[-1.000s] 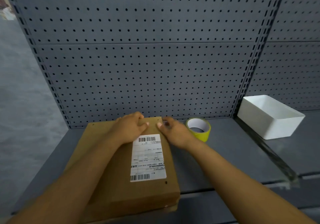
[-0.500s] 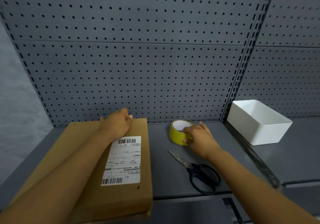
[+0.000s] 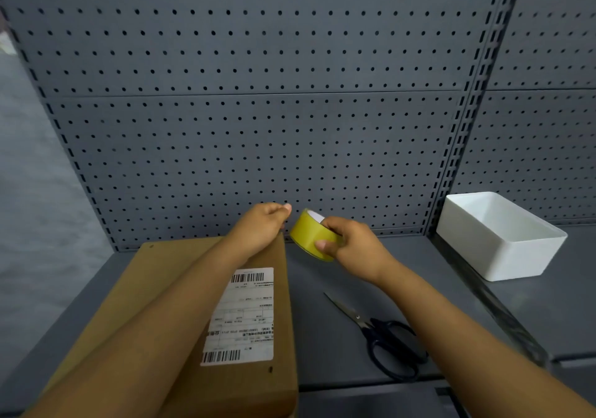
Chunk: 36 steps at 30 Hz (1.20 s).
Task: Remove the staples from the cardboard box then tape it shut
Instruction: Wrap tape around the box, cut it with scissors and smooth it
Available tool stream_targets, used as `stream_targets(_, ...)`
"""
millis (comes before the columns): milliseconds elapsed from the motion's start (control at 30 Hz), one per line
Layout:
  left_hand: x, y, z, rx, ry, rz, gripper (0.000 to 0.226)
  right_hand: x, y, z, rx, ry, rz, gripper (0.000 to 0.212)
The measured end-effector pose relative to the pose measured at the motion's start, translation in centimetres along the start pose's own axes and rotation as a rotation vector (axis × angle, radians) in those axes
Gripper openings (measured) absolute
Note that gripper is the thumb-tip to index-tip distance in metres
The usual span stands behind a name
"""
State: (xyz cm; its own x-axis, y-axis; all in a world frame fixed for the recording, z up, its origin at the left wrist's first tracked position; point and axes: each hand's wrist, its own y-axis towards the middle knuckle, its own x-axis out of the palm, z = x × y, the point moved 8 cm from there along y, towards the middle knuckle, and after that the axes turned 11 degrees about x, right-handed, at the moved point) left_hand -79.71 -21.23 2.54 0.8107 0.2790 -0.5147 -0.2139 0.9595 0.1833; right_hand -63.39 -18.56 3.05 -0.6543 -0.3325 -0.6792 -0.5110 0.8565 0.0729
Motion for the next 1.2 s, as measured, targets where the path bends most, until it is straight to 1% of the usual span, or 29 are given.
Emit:
stream_targets(67, -0.5, 0.2, -0.3, -0.041, 0.002, -0.006, 0.044, 0.4, 0.0, -0.3, -0.015, 0.038, -0.017, 0.010)
stream_targets(133, -0.5, 0.4, -0.4, -0.087, -0.103, -0.011, 0.042, 0.6, -0.1, -0.9, -0.052, 0.055, -0.016, 0.014)
stream_targets(200, -0.4, 0.6, -0.2, -0.110, -0.163, -0.028, 0.034, 0.6, -0.4, -1.5, -0.081, 0.067, -0.014, 0.015)
stream_targets(267, -0.8, 0.6, -0.1, -0.111, -0.177, -0.025, 0.030, 0.5, -0.5, -1.7, -0.095, 0.091, -0.023, 0.015)
stream_targets(367, -1.5, 0.3, 0.0, -0.096, -0.240, -0.024, 0.031, 0.4, -0.8, -1.7, -0.109, 0.109, -0.018, 0.015)
stream_targets(500, -1.9, 0.0, 0.5, -0.077, -0.312, -0.051, 0.033, 0.1, -1.1, -1.4, -0.104, 0.140, 0.001, 0.008)
stream_targets(667, -2.3, -0.2, 0.7, -0.016, -0.244, -0.084, 0.025, 0.2, -1.6, -1.6, -0.103, 0.157, 0.003, 0.006)
stream_targets(800, -2.3, -0.1, 0.8, 0.026, -0.177, -0.049, 0.014, 0.3, -2.0, -2.0, -0.098, 0.167, -0.001, 0.006)
stream_targets(867, -2.1, -0.2, 1.2, 0.042, -0.121, -0.039, 0.009, 0.6, -2.3, -2.4, -0.096, 0.191, -0.004, 0.013)
stream_targets(933, -1.9, -0.2, 1.5, 0.055, -0.044, -0.045, 0.014, 0.9, -2.4, -2.9, -0.071, 0.214, 0.016, 0.026)
stream_targets(1000, -1.6, -0.3, 1.8, 0.064, -0.004, -0.052, 0.017, 0.8, -2.3, -3.3, -0.034, 0.219, 0.082, 0.035)
stream_targets(1067, -1.8, -0.3, 2.2, 0.073, 0.022, -0.026, 0.020, 0.1, -1.9, -4.0, -0.026, 0.186, 0.169, 0.034)
stream_targets(1100, -2.2, -0.3, 2.4, 0.074, 0.026, 0.007, 0.021, -0.3, -1.6, -4.4, -0.029, 0.130, 0.203, 0.035)
stream_targets(1167, -3.3, -0.4, 2.7, 0.071, -0.017, 0.078, 0.020, -0.8, -1.0, -4.7, -0.020, -0.092, 0.246, 0.037)
stream_targets(1200, -3.7, -0.4, 3.0, 0.074, -0.044, 0.087, 0.019, -1.0, -0.8, -4.5, -0.008, -0.185, 0.256, 0.038)
